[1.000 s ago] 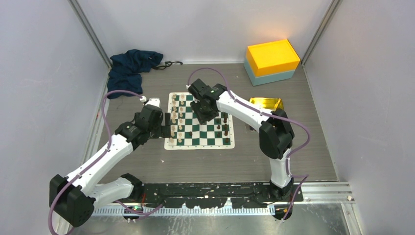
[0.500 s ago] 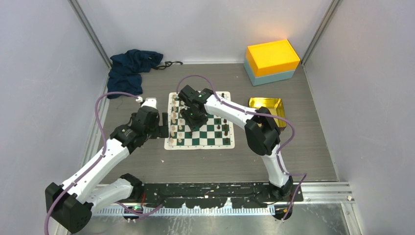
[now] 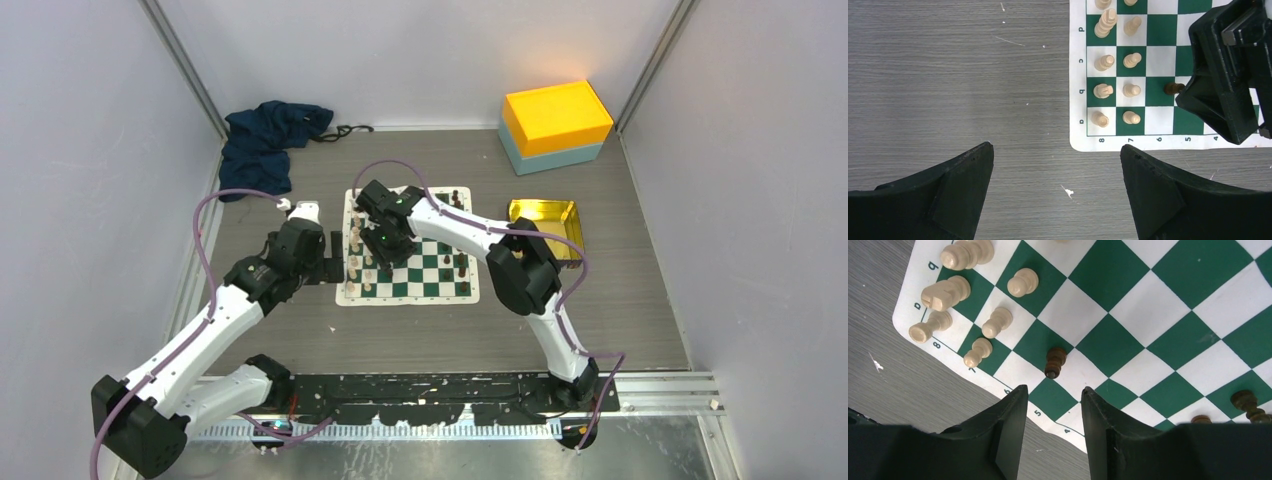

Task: Set up the chess pieces on the board
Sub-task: Pick up the chess piece from the chessboard.

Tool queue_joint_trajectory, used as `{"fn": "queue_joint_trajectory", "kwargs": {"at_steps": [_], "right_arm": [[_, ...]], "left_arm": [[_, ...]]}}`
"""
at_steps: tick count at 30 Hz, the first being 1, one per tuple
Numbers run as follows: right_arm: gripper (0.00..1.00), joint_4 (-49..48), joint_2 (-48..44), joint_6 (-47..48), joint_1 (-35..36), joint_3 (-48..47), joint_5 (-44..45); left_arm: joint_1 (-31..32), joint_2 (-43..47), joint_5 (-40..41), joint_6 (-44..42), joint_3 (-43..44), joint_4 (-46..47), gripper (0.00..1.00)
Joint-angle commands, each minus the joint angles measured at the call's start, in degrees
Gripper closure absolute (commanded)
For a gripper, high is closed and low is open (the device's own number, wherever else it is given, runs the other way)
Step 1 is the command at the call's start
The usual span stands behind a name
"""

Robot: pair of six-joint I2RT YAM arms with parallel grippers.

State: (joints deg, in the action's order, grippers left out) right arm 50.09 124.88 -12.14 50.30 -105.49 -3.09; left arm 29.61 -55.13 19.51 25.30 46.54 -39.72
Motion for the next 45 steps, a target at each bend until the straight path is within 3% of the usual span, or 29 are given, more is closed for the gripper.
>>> {"fn": "queue_joint_trajectory", "kwargs": {"at_steps": [1, 13, 35, 45], "right_arm": [[0.50, -1.60, 0.58, 0.67, 0.36, -3.29, -0.46], [0.53, -1.89, 2.28, 0.63, 0.34, -3.58, -0.18], [0.68, -1.48, 3.67, 0.65, 0.34, -4.57, -0.47], [0.87, -1.35, 3.33, 0.69, 0.32, -4.19, -0.31]], "left_arm": [[-0.42, 1.34, 1.12, 0.22, -0.21, 0.70, 0.02], [-0.54, 1.35, 1.07, 0.14, -0.24, 0.88, 0.02], [-0.60, 0.91, 1.23, -0.34, 0.13, 0.89, 0.02], [-0.69, 0.95, 1.28, -0.43, -0.05, 0.85, 0.01]]}}
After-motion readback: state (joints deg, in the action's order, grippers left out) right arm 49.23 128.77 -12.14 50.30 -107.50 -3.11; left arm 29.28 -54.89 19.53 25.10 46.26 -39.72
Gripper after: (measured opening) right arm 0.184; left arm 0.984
